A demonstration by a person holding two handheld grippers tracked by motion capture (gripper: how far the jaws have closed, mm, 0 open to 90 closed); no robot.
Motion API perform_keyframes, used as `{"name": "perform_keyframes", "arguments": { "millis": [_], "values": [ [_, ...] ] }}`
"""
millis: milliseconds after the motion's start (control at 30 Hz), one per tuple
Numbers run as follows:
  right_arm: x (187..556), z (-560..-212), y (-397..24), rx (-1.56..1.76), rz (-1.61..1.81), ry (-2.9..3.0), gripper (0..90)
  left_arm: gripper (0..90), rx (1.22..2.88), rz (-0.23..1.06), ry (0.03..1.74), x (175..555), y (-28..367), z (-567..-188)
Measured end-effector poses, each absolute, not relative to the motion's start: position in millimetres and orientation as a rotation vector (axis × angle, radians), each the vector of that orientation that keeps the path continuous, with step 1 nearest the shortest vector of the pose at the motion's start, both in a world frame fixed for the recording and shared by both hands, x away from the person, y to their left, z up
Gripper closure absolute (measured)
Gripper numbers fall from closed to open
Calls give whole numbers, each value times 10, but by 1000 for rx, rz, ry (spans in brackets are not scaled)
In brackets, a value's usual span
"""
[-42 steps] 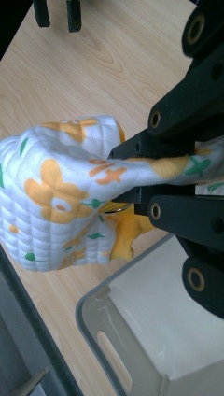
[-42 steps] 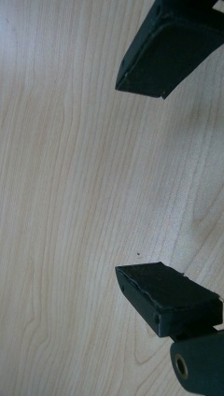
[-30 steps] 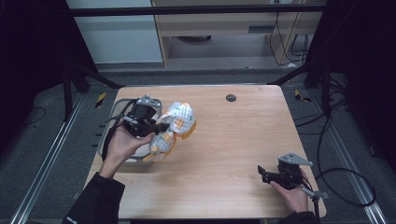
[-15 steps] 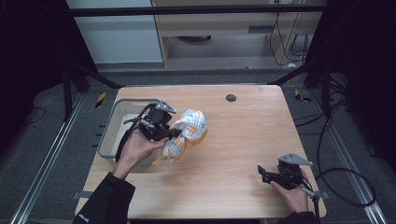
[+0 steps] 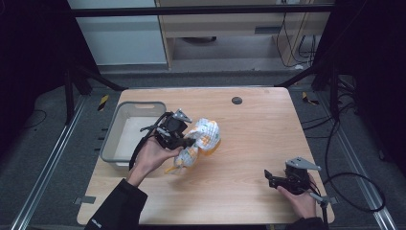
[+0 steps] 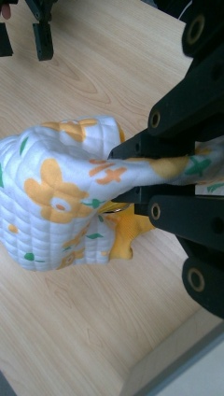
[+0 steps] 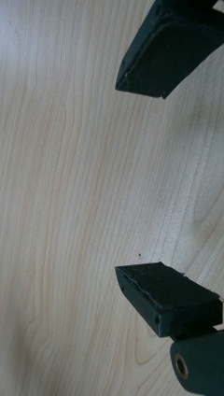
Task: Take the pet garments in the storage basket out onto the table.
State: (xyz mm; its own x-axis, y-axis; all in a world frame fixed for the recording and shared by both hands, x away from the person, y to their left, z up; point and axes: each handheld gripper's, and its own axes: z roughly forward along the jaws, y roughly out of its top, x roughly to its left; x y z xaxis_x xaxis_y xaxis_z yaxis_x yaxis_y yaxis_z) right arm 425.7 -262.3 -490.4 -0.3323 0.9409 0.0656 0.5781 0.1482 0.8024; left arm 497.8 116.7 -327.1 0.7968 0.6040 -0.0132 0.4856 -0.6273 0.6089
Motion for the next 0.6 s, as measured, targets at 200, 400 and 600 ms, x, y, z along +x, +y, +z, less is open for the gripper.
{"name": "perform_keyframes", "arguments": {
  "millis": [200,400,600],
  "values": [
    [4255,-4904,-2624,1445,1052,1971,102,824,2387,226,789,4977,1056,-3383],
    [4254,-4904,-2624,1446,1052,1971,102,825,2393,211,782,4983,971,-3480],
    [4250,-4900,-2619,1449,1057,1973,101,825,2401,187,773,4976,914,-3554]
  ]
}}
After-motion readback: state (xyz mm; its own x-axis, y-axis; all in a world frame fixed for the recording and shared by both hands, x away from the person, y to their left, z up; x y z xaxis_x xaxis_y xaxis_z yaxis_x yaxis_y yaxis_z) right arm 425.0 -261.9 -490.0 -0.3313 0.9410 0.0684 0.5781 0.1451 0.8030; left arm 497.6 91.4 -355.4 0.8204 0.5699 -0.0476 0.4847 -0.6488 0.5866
